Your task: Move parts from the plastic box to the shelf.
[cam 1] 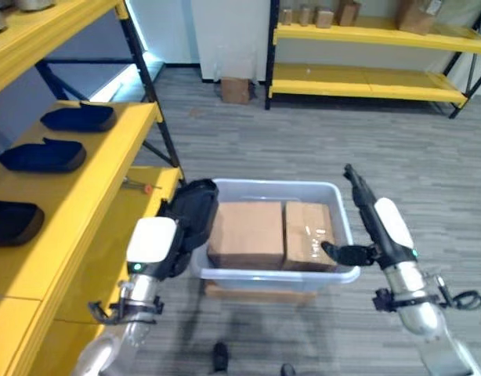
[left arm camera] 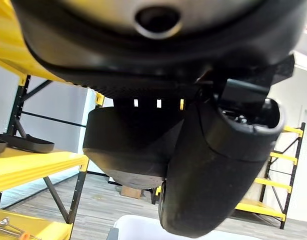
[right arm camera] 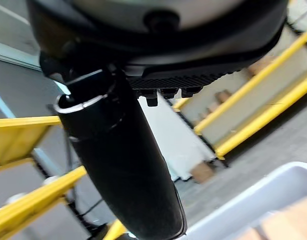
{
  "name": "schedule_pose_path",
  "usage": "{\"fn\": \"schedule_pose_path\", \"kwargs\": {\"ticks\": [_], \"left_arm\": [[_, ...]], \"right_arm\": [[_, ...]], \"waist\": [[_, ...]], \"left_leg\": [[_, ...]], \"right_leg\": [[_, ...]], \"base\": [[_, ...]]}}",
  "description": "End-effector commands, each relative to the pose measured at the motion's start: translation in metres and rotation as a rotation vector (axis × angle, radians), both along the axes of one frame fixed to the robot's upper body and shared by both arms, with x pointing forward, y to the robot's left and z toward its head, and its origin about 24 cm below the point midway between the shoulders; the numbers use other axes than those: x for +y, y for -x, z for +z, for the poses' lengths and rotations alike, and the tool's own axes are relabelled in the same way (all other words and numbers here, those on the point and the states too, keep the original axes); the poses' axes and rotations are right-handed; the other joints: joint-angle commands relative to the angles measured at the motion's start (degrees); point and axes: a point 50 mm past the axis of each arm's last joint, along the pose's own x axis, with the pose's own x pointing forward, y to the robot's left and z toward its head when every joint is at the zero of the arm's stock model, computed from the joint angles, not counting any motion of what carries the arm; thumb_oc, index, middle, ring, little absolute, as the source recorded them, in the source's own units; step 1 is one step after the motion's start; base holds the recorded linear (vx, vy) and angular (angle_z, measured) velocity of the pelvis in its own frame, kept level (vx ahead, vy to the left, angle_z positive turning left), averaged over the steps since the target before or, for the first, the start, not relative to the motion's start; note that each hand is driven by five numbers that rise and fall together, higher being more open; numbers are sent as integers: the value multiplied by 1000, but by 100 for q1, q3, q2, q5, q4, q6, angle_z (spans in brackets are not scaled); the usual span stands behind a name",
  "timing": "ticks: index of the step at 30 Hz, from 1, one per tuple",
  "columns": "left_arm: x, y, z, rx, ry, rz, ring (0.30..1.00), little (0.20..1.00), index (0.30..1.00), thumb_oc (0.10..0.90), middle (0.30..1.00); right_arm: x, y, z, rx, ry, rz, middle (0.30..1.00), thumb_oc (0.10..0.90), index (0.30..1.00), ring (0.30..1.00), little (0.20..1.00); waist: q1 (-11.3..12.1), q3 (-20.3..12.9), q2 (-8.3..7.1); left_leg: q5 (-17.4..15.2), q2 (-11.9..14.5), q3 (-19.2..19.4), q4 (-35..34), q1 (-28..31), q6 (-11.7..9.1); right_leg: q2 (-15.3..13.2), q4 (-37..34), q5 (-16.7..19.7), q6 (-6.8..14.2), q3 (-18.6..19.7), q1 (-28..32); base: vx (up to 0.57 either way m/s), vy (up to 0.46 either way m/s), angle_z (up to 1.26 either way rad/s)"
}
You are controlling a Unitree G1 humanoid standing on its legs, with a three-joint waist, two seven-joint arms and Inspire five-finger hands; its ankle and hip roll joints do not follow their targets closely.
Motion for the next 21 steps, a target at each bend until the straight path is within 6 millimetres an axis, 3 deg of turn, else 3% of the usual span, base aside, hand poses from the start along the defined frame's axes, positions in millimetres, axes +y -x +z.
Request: {"fn": "schedule_pose_path", "kwargs": {"ticks": [1,4,7,8,9,10,11,12,13,16,21], "left_arm": [[-17,-22,58,-302,42,-121,300,300,300,400,300],[-20,-21,61,-313,19,-139,300,300,300,400,300],[-22,-23,64,-327,-7,-158,300,300,300,400,300],[-23,-23,66,-336,-3,-162,300,300,300,400,300],[-24,-23,68,-344,-1,-169,300,300,300,400,300],[-24,-22,69,-354,7,-173,300,300,300,400,300],[-26,-22,71,-365,22,-181,300,300,300,400,300],[-26,-22,71,-365,21,-182,300,300,300,400,300],[-28,-23,74,-381,30,-191,300,300,300,400,300],[-30,-24,76,-389,25,-197,300,300,300,400,300],[-26,-22,68,-371,18,-161,300,300,300,400,300]], "right_arm": [[12,-4,46,-264,-17,94,1000,900,1000,1000,1000],[16,-4,52,-295,-17,110,1000,900,1000,1000,1000],[15,-8,56,-325,-19,94,1000,900,1000,1000,1000],[13,-9,56,-327,-14,78,1000,900,1000,1000,1000],[13,-10,54,-324,-11,69,1000,900,1000,1000,1000],[13,-10,53,-327,-15,58,1000,900,1000,1000,1000],[11,-8,52,-331,-28,48,1000,900,1000,1000,1000],[11,-8,52,-332,-29,48,1000,900,1000,1000,1000],[10,-7,49,-321,-43,45,1000,900,1000,1000,1000],[8,-5,44,-294,-58,36,1000,900,1000,1000,1000],[-3,3,29,-230,-119,-26,1000,900,1000,1000,1000]], "waist": [[116,-186,-21],[159,-59,-24],[183,57,-106],[174,54,-181],[188,35,-200],[179,20,-262],[146,-42,-353],[146,-39,-352],[111,-125,-375],[74,-204,-324],[-40,-484,-98]], "left_leg": [[-28,356,-142,-64,44,-71],[52,351,-117,-64,-132,-138],[96,251,407,0,-308,-45],[-40,246,576,228,-243,19],[-80,252,560,347,-240,36],[-359,221,529,640,-158,71],[-882,215,599,1108,-32,136],[-879,216,595,1142,-61,145],[-1193,258,620,1502,154,160],[-1323,234,495,1567,394,131],[-1242,215,630,434,692,72]], "right_leg": [[247,891,-438,-186,-280,-748],[232,873,-425,-214,-444,-796],[66,602,-277,-202,-738,-740],[-40,479,-218,-180,-829,-684],[-60,381,-139,-169,-845,-670],[-132,292,-69,-163,-849,-636],[-262,72,20,-156,-902,-550],[-262,46,54,-156,-908,-549],[-339,-55,46,-161,-999,-507],[-347,-151,95,-159,-1064,-486],[-400,-286,180,-12,-1170,-432]], "base": [[-143,-172,24],[-127,-117,26],[-167,-135,47],[-124,-94,69],[-104,-79,91],[-129,-58,100],[-106,-36,80],[-97,-4,54],[-51,15,55],[-18,76,39],[55,168,30]]}}
